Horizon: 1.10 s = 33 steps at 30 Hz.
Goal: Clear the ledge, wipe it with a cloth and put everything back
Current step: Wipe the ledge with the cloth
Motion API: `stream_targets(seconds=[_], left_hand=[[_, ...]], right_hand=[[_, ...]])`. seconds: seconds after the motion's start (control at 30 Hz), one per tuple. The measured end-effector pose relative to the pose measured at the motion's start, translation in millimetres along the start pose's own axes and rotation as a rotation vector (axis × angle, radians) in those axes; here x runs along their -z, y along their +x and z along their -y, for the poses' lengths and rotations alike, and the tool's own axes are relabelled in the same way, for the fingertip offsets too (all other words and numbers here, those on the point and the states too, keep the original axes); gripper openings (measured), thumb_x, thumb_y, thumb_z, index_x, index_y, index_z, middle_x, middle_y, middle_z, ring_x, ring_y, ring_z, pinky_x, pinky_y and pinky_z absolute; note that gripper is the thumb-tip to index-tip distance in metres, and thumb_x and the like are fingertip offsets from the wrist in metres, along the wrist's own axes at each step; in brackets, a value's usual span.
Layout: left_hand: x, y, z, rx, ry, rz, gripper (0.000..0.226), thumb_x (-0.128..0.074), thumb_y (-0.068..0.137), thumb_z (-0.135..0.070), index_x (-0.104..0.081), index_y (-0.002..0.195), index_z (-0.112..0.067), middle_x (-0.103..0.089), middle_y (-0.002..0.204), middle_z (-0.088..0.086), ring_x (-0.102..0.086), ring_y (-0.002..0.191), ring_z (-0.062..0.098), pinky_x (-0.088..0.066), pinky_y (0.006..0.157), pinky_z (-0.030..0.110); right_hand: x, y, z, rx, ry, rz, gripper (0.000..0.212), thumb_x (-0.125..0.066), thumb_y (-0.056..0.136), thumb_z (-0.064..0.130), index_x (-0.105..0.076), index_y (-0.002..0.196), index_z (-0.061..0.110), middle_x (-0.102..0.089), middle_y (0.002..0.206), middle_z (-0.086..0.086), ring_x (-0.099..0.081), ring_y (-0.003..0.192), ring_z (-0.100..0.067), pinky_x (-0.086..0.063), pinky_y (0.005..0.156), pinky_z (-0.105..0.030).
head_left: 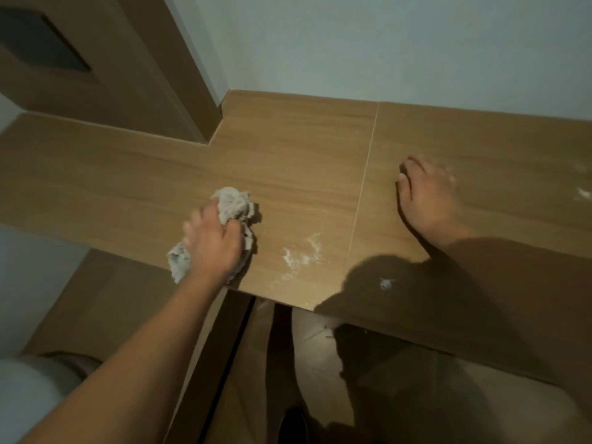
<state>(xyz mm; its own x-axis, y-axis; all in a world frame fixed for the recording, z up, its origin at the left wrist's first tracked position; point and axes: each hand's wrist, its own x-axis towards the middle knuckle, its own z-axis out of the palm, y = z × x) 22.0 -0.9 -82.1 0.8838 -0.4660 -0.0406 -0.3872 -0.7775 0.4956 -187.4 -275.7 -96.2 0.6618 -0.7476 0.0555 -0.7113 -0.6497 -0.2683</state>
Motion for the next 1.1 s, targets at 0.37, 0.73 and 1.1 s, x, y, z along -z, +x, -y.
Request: stream_targets(seconds=[0.37, 0.73, 1.1], left_hand=[[-103.9, -154.8, -115.4, -0.094, 0.098, 0.057, 0.068, -0.034, 0.082, -0.047, -0.048, 0.139, -0.015, -0.057, 0.118, 0.01, -0.052, 0.099, 0.024, -0.042, 0.081, 0.042], [-31.3, -43.2, -60.5, 0.003, 0.012, -0.115, 0.067, -0.038, 0.092, -0.039, -0.034, 0.152, -0.011, -0.039, 0.14, 0.019, -0.037, 0.123, 0.033, -0.03, 0.103, 0.044], [-94.7, -56.5, -105.0, -0.154, 0.1, 0.051, 0.065, -0.03, 0.091, -0.041, -0.031, 0.15, -0.015, -0.036, 0.137, 0.009, -0.03, 0.12, 0.022, -0.029, 0.097, 0.039]], right_hand=[[-13.8, -2.7, -21.1, -0.032, 0.028, -0.028, 0.046, -0.034, 0.105, 0.034, -0.049, 0.142, 0.01, -0.046, 0.148, -0.012, -0.039, 0.137, -0.032, -0.025, 0.118, -0.048], [-16.6, -3.6, -19.8, -0.016, 0.036, -0.057, 0.043, -0.035, 0.105, 0.029, -0.051, 0.14, 0.01, -0.049, 0.144, -0.01, -0.045, 0.131, -0.03, -0.032, 0.114, -0.048], [-20.6, -1.5, -24.6, -0.009, 0.057, -0.055, 0.042, -0.035, 0.105, 0.028, -0.05, 0.141, 0.01, -0.048, 0.144, -0.01, -0.043, 0.133, -0.029, -0.026, 0.116, -0.046]])
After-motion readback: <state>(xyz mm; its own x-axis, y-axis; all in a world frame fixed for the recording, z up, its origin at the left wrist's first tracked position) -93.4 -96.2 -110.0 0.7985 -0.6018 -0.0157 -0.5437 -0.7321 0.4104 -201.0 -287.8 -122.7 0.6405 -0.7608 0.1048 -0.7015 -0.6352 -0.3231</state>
